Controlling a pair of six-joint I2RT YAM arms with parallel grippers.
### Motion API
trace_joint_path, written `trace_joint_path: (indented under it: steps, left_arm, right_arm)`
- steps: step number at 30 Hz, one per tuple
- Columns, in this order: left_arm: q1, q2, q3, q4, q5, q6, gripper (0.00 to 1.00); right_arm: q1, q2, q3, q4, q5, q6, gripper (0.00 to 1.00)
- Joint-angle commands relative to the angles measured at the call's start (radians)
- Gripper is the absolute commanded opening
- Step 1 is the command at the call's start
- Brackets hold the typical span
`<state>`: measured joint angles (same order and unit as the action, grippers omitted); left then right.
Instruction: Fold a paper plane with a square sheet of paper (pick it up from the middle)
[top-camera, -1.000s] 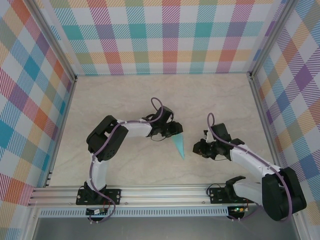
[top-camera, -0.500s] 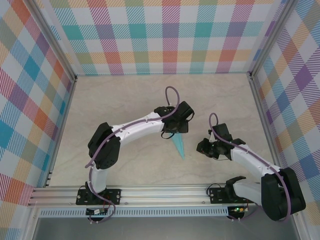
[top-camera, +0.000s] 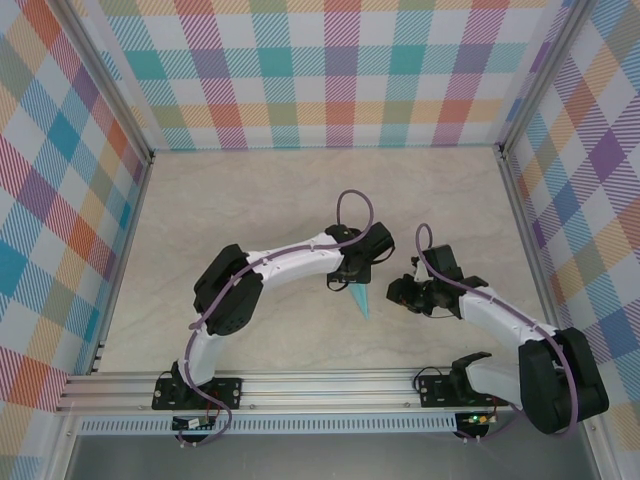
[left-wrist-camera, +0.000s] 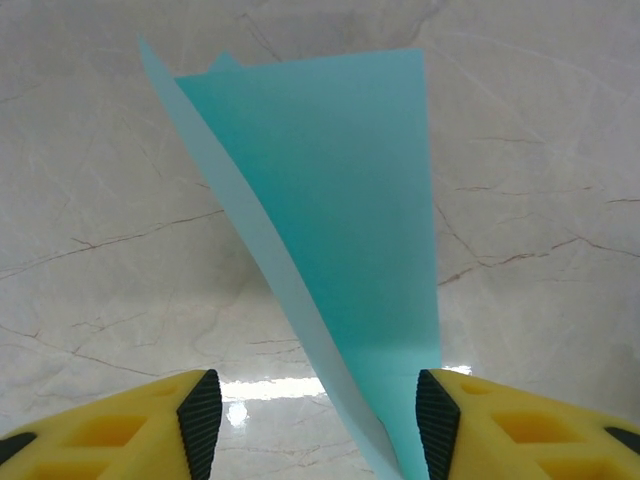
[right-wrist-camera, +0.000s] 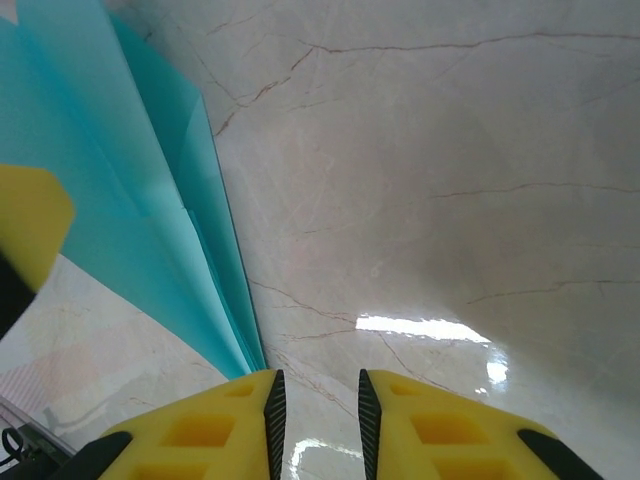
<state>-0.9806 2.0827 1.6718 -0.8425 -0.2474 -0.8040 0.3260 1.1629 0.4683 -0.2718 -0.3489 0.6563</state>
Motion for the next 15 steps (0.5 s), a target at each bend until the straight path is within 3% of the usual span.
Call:
trace_joint_path:
  steps: [1,15]
  left_arm:
    - [-0.001,-0.011,-0.029,-0.008,-0.006,-0.024,0.53]
    - [0.005,-0.18,-0.255,0.161,-0.018,-0.049,0.25]
  right_arm:
    - [-0.005,0.022,-0.01,0.036,-0.06,-0.03,0.29]
    - [0.005,0.155,0.042,0.158,-0.235,-0.063,0.37]
